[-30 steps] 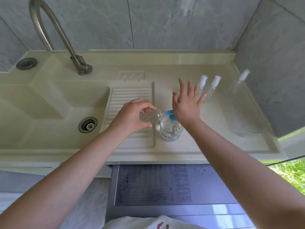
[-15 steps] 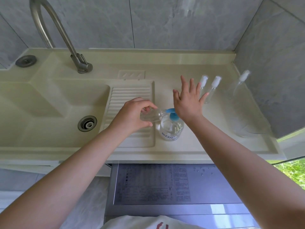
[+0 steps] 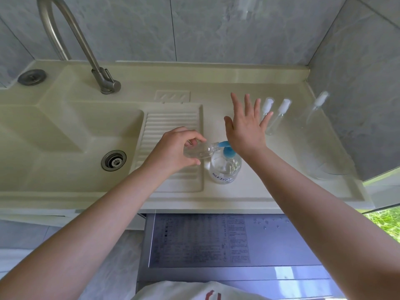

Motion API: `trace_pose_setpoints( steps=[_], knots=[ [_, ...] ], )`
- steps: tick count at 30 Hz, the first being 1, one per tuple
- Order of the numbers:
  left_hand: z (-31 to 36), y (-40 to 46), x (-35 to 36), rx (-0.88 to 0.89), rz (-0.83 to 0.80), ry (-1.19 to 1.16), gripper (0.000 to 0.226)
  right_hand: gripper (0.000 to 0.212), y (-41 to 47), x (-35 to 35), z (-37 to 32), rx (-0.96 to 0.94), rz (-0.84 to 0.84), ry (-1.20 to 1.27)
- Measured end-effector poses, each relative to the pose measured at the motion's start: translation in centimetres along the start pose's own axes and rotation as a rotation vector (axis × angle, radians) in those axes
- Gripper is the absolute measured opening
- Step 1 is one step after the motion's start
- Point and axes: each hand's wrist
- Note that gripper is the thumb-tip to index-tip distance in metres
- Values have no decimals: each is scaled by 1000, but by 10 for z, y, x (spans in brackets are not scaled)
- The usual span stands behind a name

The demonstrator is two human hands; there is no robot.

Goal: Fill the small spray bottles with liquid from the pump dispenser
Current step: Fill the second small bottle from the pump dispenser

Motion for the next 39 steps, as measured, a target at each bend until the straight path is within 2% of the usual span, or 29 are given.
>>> trace_pose_setpoints(
  steps=[14,20,23,30,35,39],
  knots=[
    [3,0,1,2,0,-1,58,61,-6,-1,0,-23,120,-109],
    [5,2,1,1,-1,-2,58,73,-10,4,2,-20,138,-153],
    [7,2,2,3,-7,8,58,72,-6,0,0,-65,175,-235],
    [7,1,2,7,1,4,58,78,-8,1,-7,-31,95,-277],
    [7,-1,1,1,4,13,57,84,-4,-4,-9,-64,126,-329],
    [5,-1,1,-9,8,3,57,74,-3,-4,-7,-41,103,-305]
  ],
)
Point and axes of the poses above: each hand's wrist, its own y-axis towards the middle knuckle, its own x-axis out of the palm, z = x × y, and after that the axes turned 4 degrees about y, right-handed
